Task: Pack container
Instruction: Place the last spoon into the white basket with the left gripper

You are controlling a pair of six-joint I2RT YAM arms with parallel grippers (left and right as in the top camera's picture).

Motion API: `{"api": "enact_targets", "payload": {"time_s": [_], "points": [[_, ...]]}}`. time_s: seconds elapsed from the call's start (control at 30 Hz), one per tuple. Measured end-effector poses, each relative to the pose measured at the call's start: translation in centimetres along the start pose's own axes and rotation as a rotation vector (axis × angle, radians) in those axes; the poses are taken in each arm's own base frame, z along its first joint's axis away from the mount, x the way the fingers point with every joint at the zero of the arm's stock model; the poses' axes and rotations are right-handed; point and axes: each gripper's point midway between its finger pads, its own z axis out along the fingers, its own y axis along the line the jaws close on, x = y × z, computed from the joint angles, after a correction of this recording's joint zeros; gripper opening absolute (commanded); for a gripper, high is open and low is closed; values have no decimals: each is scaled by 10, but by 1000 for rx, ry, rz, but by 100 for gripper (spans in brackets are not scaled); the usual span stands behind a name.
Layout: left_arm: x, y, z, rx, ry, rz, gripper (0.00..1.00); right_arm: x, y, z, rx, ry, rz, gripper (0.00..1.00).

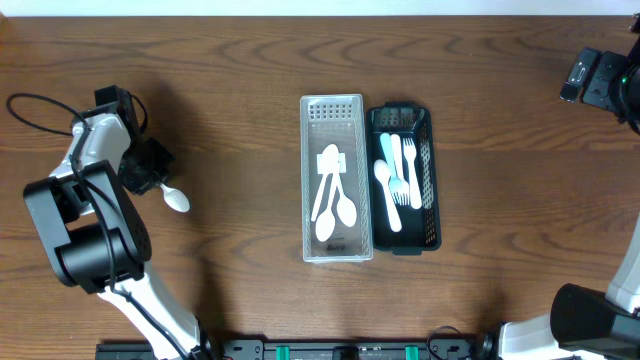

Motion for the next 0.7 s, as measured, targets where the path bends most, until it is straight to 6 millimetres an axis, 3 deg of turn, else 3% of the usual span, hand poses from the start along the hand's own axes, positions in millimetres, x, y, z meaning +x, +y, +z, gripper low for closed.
{"api": "enact_targets", "payload": {"time_s": [0.1, 0.17, 0.23, 0.33, 0.4, 0.5, 0.7], "points": [[3, -12, -25, 20, -37, 61, 6, 0, 0, 0, 0, 0, 0, 99], [3, -29, -57, 58, -110, 125, 5, 0, 0, 0, 0, 0, 0, 99], [7, -57, -101, 123, -216, 221, 6, 0, 0, 0, 0, 0, 0, 99], [37, -105, -169, 234, -365, 408, 6, 0, 0, 0, 0, 0, 0, 99], [67, -132, -198, 294, -419, 531, 6, 0, 0, 0, 0, 0, 0, 99], [124, -167, -215, 352, -435, 718, 6, 0, 0, 0, 0, 0, 0, 99], [224, -214, -209, 410, -390, 1009, 6, 0, 0, 3, 1, 8, -1, 99]]}}
